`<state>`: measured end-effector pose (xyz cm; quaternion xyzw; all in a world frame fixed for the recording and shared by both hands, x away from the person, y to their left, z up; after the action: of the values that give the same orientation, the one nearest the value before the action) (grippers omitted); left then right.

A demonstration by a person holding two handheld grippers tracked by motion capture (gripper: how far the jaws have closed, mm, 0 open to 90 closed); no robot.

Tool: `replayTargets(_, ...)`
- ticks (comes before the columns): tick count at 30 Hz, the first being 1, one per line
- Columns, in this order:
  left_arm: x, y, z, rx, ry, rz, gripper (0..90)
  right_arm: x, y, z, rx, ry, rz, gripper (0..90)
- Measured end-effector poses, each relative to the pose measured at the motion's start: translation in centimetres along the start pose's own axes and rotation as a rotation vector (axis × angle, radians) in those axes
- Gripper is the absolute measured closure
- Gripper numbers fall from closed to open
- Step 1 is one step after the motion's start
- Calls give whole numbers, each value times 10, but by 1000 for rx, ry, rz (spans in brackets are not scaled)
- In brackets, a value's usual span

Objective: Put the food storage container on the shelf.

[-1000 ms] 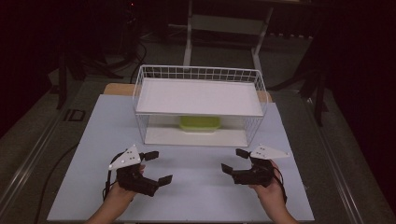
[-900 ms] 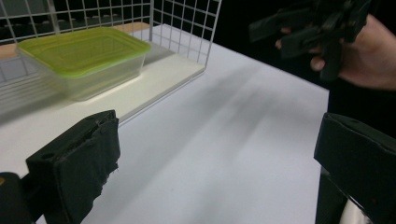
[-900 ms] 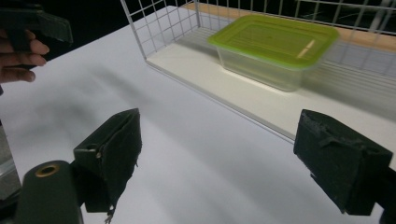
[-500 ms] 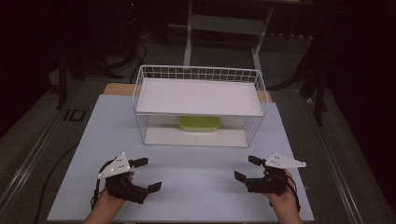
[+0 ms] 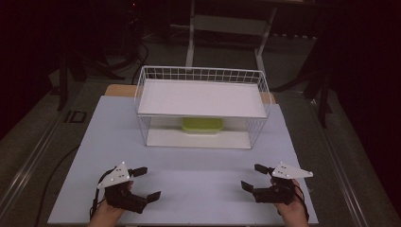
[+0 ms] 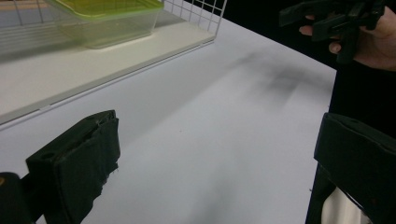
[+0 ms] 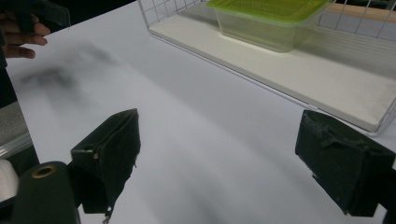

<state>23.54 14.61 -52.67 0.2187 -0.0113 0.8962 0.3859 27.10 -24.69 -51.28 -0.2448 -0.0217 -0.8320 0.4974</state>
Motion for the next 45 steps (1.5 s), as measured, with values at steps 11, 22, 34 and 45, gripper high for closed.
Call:
replayTargets(11,-3,9,0,-19,21,-44,11,-11,5,-15,-25,-50,65,145)
replayTargets(22,-3,14,1,-82,42,-43,11,-21,6,-17,-10,-59,104,144)
replayTargets(34,3,17,9,-93,127,-39,11,-18,-3,-8,71,23,134,141)
replayTargets(45,2,16,7,-101,110,-31,11,-20,2,-11,48,8,123,143)
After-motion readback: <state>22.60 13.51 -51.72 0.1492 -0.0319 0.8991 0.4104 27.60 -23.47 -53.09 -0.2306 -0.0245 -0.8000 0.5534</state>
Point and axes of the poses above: each handheld gripper's, and its own axes: x roughly backward along the jaws, z roughly out of its top, y roughly to its right, the point moved 5 cm from there along -x, roughly forward along the jaws, and after that the axes turned 10 degrees about z, right-handed, at the moved point
